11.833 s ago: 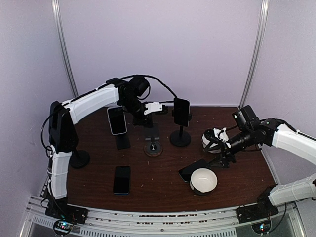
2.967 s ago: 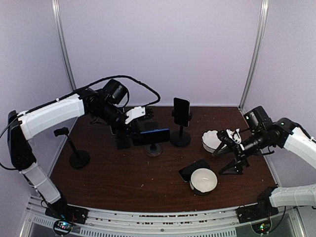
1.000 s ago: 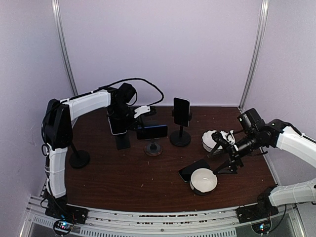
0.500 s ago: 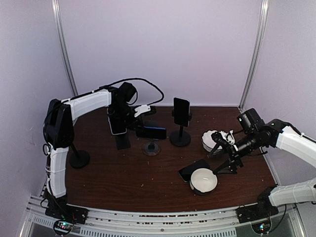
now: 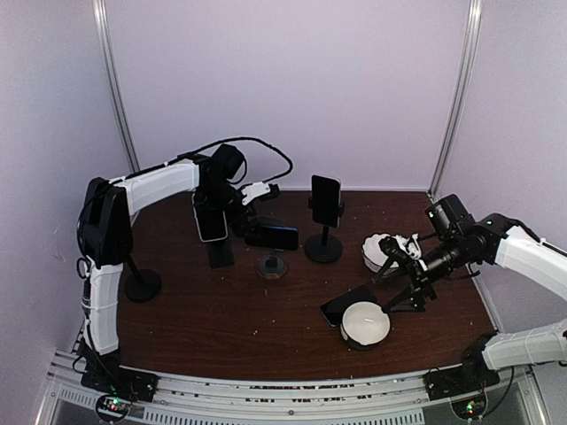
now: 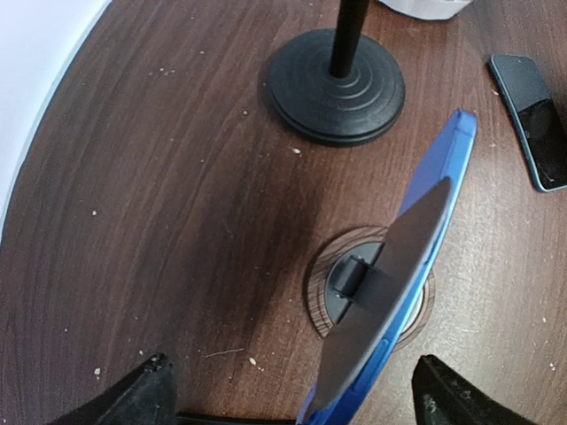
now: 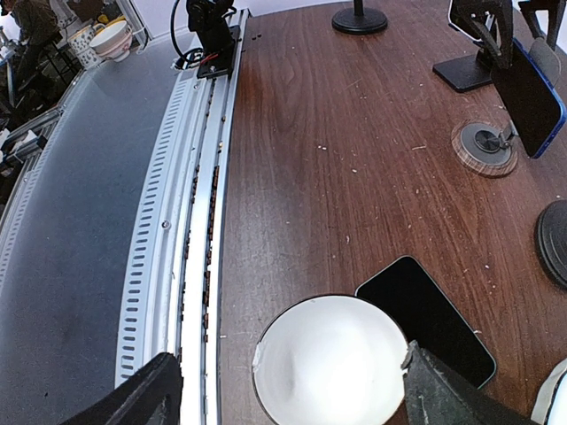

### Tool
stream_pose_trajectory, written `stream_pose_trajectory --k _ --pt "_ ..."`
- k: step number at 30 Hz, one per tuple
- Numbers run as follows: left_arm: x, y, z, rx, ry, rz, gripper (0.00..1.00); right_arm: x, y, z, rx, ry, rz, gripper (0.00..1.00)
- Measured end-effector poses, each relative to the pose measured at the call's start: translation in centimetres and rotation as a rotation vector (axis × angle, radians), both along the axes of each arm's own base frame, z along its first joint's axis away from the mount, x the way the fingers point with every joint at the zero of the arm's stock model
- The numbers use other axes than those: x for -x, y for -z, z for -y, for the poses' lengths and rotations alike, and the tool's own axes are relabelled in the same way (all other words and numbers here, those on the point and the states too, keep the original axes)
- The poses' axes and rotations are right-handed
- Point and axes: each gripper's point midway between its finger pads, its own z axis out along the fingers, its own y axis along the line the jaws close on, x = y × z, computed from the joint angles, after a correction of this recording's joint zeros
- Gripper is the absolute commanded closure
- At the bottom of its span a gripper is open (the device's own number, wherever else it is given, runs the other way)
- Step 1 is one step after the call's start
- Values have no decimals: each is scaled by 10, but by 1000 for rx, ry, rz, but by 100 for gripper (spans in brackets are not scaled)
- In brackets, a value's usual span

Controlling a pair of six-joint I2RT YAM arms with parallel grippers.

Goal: Place the phone on the phone stand

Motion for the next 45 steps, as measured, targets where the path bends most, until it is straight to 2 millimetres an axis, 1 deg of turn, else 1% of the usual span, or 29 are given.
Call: stream_pose_trajectory --k 4,7,10,13,15,17,18,19,20,21,24,25,26,27,29,30,35,38,39,41,43,45 --pt "-3 -4 0 9 -12 16 2 0 0 0 1 1 -2 12" --pt "-3 -10 0 23 -21 29 2 0 0 0 0 0 -2 12" --pt "-5 -23 1 41 -27 55 2 0 0 0 0 0 -2 12" --pt "-3 -42 3 59 -31 92 2 0 0 0 1 2 -3 11" --pt "-2 -59 4 69 -34 128 2 0 0 0 1 3 -5 11" --pt "-1 -80 6 74 -40 179 2 0 0 0 2 4 -5 11" --pt "1 -93 8 74 -45 214 2 0 0 0 2 4 -6 11" --pt "1 -108 5 71 -61 256 2 0 0 0 2 5 -6 11" --pt "7 -119 10 70 -59 284 2 0 0 0 2 5 -6 11" --pt "11 -133 10 69 -76 320 2 0 0 0 2 6 -7 11" --pt "25 -178 6 92 -148 411 2 0 0 0 3 6 -6 11" --pt "31 -192 2 112 -179 441 2 0 0 0 3 6 -5 11" --pt "38 -204 -6 128 -215 464 2 -1 0 0 3 7 -4 10" --pt "44 -215 -18 140 -258 484 2 -1 0 0 4 8 -2 10" --pt "59 -230 -50 165 -364 525 2 -1 0 1 5 10 2 10" --pt "64 -235 -64 173 -409 542 2 -1 0 1 6 10 3 9" --pt "104 -249 -153 251 -744 613 2 -3 0 1 10 14 12 9" --pt "120 -257 -196 308 -936 600 4 -3 1 1 12 14 16 9" --pt "123 -258 -209 322 -998 582 4 -3 1 1 12 14 17 9" --pt "131 -245 -231 302 -1109 518 4 -3 1 1 13 14 18 9" --pt "140 -225 -250 240 -1207 446 4 -3 1 1 13 12 20 9" --pt "149 -205 -264 165 -1280 386 3 -3 1 1 13 11 22 9"
